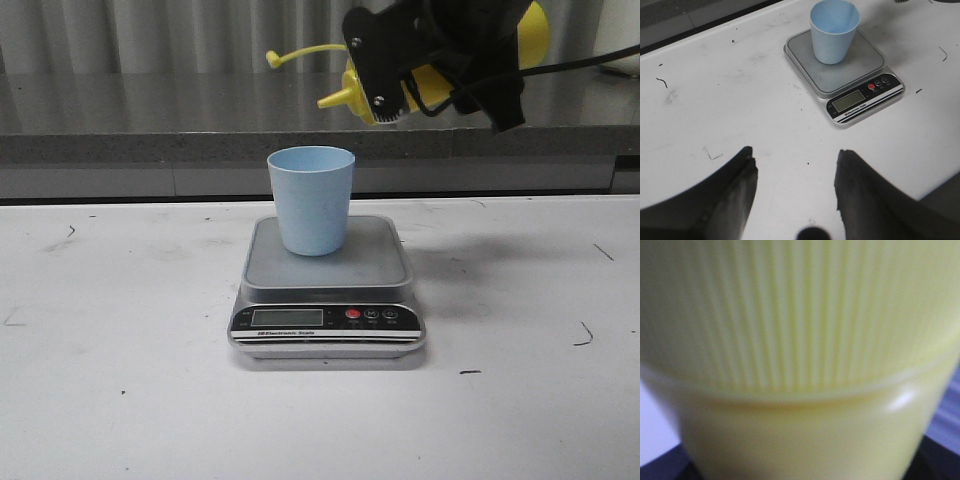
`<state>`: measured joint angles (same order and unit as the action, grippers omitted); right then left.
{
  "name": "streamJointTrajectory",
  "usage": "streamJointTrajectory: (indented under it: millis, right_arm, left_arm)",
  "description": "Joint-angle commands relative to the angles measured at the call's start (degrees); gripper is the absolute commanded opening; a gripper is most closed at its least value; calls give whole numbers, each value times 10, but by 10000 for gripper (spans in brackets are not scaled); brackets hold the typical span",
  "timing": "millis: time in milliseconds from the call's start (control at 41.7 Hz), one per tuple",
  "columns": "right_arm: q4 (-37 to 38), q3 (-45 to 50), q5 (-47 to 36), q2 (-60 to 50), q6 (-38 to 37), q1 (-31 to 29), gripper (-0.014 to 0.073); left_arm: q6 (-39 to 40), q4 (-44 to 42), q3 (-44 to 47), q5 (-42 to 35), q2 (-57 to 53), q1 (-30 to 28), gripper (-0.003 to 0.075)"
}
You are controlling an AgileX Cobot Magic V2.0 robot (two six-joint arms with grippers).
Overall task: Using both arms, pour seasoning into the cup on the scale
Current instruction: 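Lift the yellow bottle and tilt its nozzle down toward the blue cup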
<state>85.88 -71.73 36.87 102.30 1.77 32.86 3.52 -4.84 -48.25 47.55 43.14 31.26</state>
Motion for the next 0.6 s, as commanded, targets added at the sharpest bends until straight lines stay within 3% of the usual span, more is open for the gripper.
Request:
streamJointTrajectory:
  millis: [0,144,264,431,575]
  right_arm:
    - [32,-17,20,-34,-98,0,271]
    - [-23,-17,29,-47,-202,-2,271]
    - [-117,-17,15,-72,-205,-14,271]
    - [-261,-17,-19,-123,-186,-64,271]
    - [-423,-17,-4,-156,-96,-125,271]
  left_arm:
    - [0,-2,-15,-39,-2,3,356]
    - [0,-2,-15,-39,-2,3,356]
    - [0,-2,-15,-39,-2,3,356]
    - [0,-2,-15,-39,-2,3,356]
    - [0,-2,-15,-39,-2,3,356]
